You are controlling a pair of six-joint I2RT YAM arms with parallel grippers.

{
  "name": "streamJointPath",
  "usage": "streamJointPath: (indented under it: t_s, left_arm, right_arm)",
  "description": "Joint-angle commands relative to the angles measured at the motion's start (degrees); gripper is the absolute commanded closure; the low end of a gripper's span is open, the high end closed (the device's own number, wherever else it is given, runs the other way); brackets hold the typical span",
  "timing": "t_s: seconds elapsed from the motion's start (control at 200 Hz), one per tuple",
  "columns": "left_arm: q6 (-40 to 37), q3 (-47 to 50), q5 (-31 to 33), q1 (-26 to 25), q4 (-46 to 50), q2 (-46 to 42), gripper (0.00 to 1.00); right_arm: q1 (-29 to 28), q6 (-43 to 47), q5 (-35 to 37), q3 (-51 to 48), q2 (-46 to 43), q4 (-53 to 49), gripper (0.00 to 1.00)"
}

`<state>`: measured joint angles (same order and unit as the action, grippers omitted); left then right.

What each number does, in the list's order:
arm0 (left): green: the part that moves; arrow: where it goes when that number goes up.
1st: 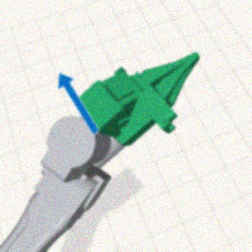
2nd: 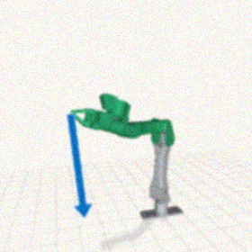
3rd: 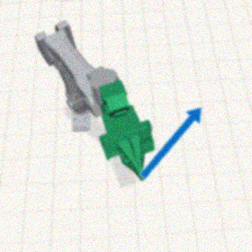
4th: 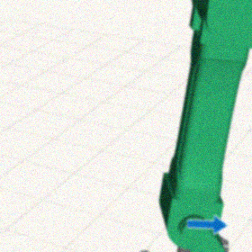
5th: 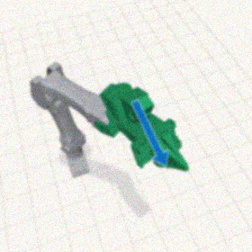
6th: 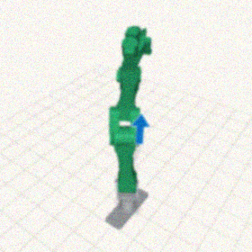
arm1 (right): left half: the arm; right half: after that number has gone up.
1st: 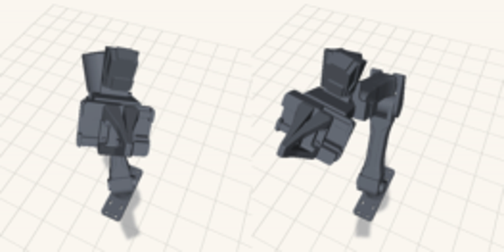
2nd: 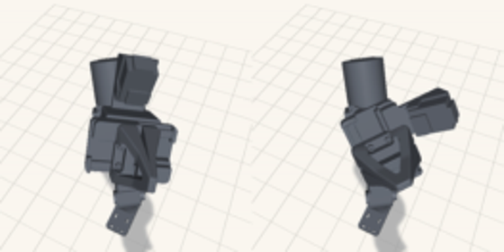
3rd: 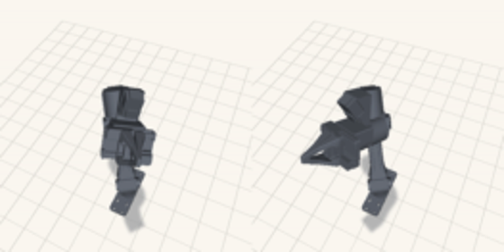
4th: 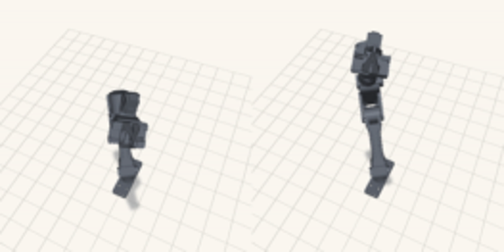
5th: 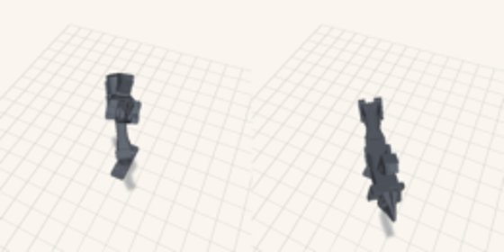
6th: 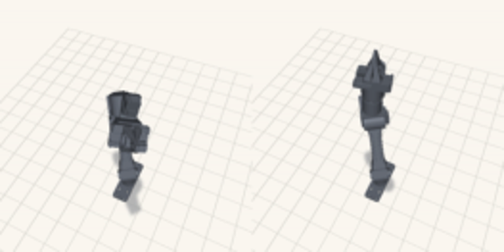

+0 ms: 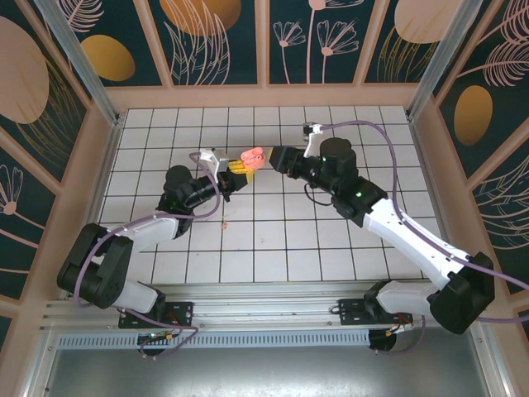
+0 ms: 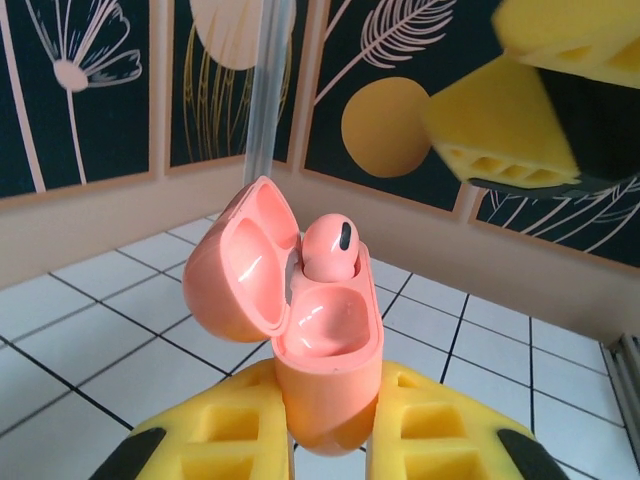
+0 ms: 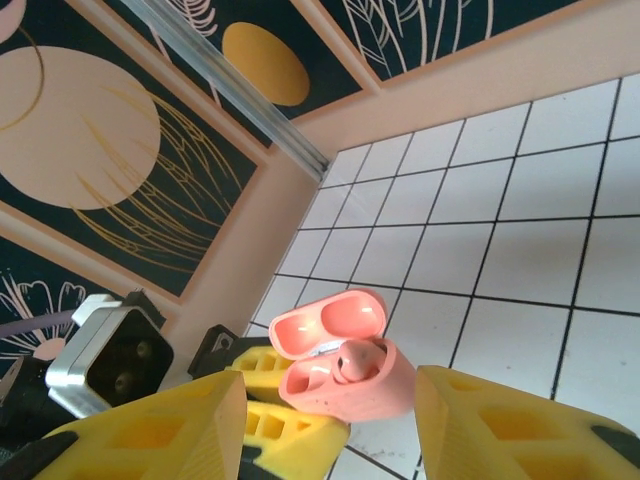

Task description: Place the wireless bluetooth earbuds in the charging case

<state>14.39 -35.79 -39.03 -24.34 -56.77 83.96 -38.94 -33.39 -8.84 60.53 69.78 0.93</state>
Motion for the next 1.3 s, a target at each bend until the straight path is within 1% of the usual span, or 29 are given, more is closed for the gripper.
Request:
streamJointPath:
  t_s: [0.0,0.11,0.275,0.415,0.51,0.596,0.736,0.831,0.931,1.031,1.296]
  left_arm:
    - [4.9,-1.3,2.7,0.2,-1.0,0.5,0.93]
    - [7.0,-1.8,3.9,2.3,2.6,0.1,0.93]
    - [12.7,-0.8,4.9,9.0,5.1,-1.3,0.94]
    - [11.8,-2.4,7.2,12.6,13.6,-2.9,0.93]
    - [12.8,-3.2,11.2,14.9,19.3,-3.8,0.94]
    - [15.0,-2.0,13.3,17.5,20.3,-4.3,0.93]
    - [17.2,-0.7,13.5,21.2,21.2,-4.1,0.92]
    - [17.1,-0.4,14.6,22.8,23.8,-4.1,0.92]
    - [17.7,1.2,15.3,24.3,23.4,-4.4,0.92]
    - [18.1,2.0,15.3,25.2,23.1,-4.6,0.92]
    - [19.7,3.1,14.7,25.5,20.7,-4.6,0.91]
  right_arm:
    - [0.2,0.1,1.7,2.6,-1.1,-5.8,0.53]
    - [-0.4,-1.1,1.8,3.4,-0.5,-8.4,0.54]
    - [-2.9,-4.0,3.5,7.9,4.2,-14.6,0.55]
    - [-7.3,-6.7,5.3,13.7,11.7,-19.6,0.56]
    - [-10.4,-9.5,5.8,17.9,18.5,-23.4,0.56]
    - [-12.9,-12.4,6.4,22.0,24.3,-27.2,0.56]
    - [-14.6,-15.7,6.4,26.1,31.6,-30.8,0.56]
    - [-15.9,-17.8,4.3,28.6,35.5,-32.2,0.57]
    - [-18.0,-18.6,2.3,32.0,40.1,-35.6,0.58]
    - [-18.8,-17.9,1.6,34.6,44.2,-39.0,0.58]
    - [-18.7,-16.0,-0.6,38.2,51.7,-38.9,0.59]
